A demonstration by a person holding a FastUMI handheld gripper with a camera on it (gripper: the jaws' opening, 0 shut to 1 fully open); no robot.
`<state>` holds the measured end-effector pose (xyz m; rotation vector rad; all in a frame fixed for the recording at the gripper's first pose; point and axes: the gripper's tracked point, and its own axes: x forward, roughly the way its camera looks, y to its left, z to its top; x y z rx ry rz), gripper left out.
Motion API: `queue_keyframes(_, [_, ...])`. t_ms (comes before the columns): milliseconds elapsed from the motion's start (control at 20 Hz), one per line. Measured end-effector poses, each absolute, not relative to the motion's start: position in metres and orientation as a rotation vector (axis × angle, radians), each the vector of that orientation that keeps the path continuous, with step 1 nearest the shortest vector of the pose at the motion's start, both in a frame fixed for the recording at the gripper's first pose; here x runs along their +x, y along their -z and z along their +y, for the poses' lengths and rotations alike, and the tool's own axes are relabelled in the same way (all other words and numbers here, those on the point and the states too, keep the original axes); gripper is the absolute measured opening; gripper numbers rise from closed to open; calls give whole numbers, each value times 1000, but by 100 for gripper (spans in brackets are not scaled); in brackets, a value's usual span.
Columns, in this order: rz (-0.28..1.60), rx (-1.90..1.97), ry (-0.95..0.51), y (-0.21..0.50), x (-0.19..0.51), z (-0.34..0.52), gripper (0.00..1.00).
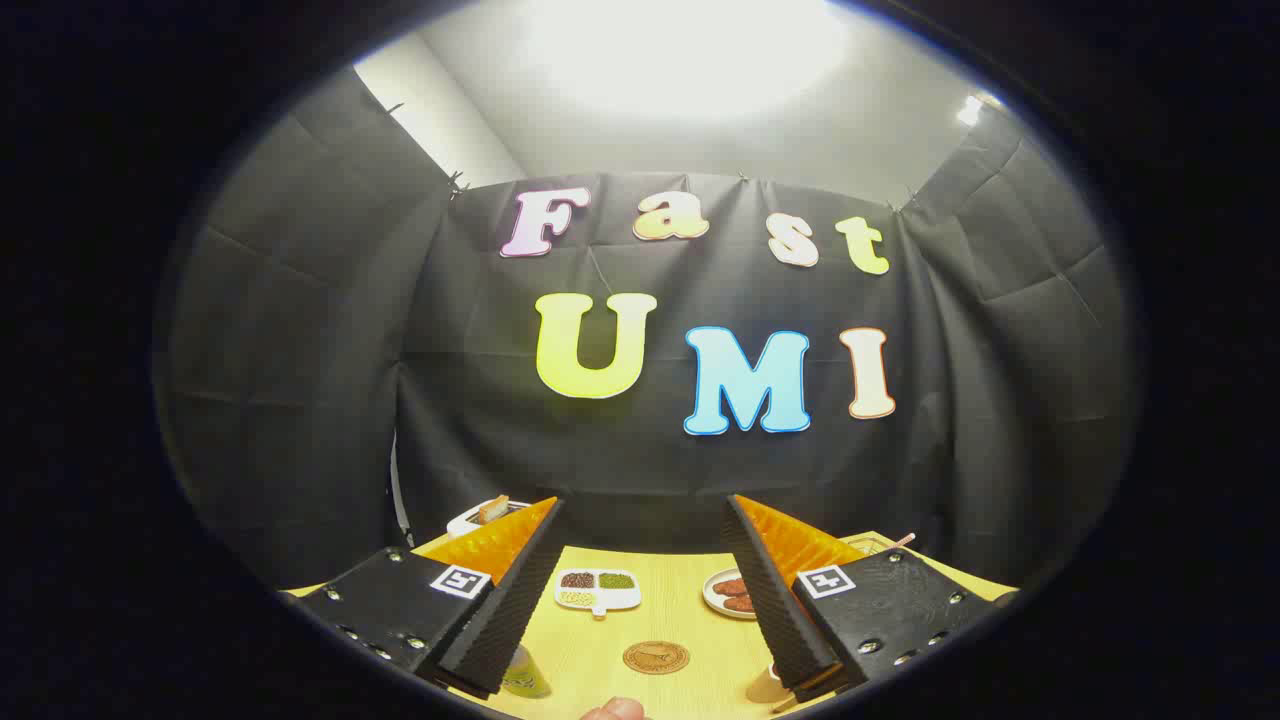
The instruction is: Take the bottle from table, then pour the juice into the cup, finally place the bottle on the coaster
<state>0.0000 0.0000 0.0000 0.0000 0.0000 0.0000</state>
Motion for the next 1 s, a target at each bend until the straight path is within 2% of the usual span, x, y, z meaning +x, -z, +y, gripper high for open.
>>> queue_keyframes(1000, [-35,4,15,-6,-10,8,96])
